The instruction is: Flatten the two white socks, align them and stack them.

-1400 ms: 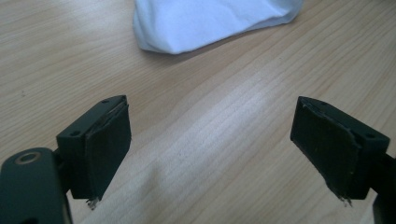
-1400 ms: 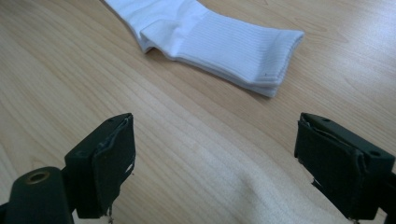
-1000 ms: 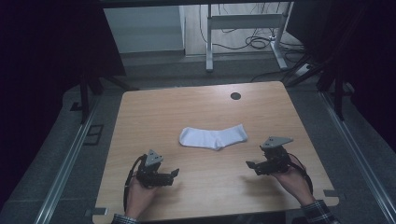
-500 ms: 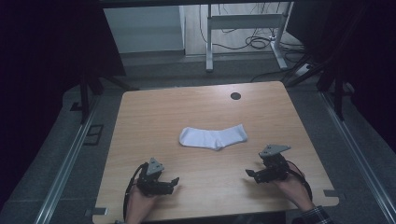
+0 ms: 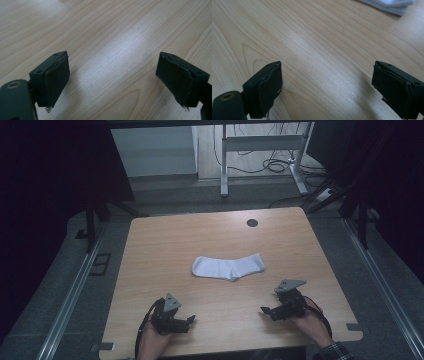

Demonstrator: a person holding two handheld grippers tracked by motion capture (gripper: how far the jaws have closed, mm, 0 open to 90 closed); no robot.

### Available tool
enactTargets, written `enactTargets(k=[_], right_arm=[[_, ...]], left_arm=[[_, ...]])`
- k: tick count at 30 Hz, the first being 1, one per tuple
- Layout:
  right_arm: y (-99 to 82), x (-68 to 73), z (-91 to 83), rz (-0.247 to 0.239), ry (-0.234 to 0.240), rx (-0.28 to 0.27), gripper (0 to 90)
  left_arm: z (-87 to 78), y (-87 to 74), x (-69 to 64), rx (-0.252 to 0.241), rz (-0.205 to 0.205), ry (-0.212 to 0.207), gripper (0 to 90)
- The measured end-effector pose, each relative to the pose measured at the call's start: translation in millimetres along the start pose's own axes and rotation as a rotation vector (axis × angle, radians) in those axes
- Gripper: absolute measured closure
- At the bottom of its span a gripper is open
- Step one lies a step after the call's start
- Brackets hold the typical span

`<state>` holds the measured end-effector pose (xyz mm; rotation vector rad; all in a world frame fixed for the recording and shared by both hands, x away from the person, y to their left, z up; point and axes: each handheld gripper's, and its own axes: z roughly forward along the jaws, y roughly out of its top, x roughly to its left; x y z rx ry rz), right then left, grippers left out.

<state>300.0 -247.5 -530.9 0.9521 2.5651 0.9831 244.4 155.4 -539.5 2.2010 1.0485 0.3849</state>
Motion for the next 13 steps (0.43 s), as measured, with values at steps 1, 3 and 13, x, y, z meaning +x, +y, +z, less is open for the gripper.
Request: enactTargets(k=[1,3,13], right_arm=[[-0.6,0.6,1.1,-0.004,-0.002,0.005,8.9],[-2.2,0.7,3.7,-0.016,-0.006,0.017,7.1],[-8.9,1.0,7.6,0.006,-0.020,-0.054,4.1]], left_arm=[[0.8,-0.4,-0.3,0.001,0.003,0.001,12.1],[2.4,-1.6,-0.6,-0.001,0.002,-0.002,11.9],[3.1,-3.2,1.6,-0.009,-0.007,-0.013,11.6]])
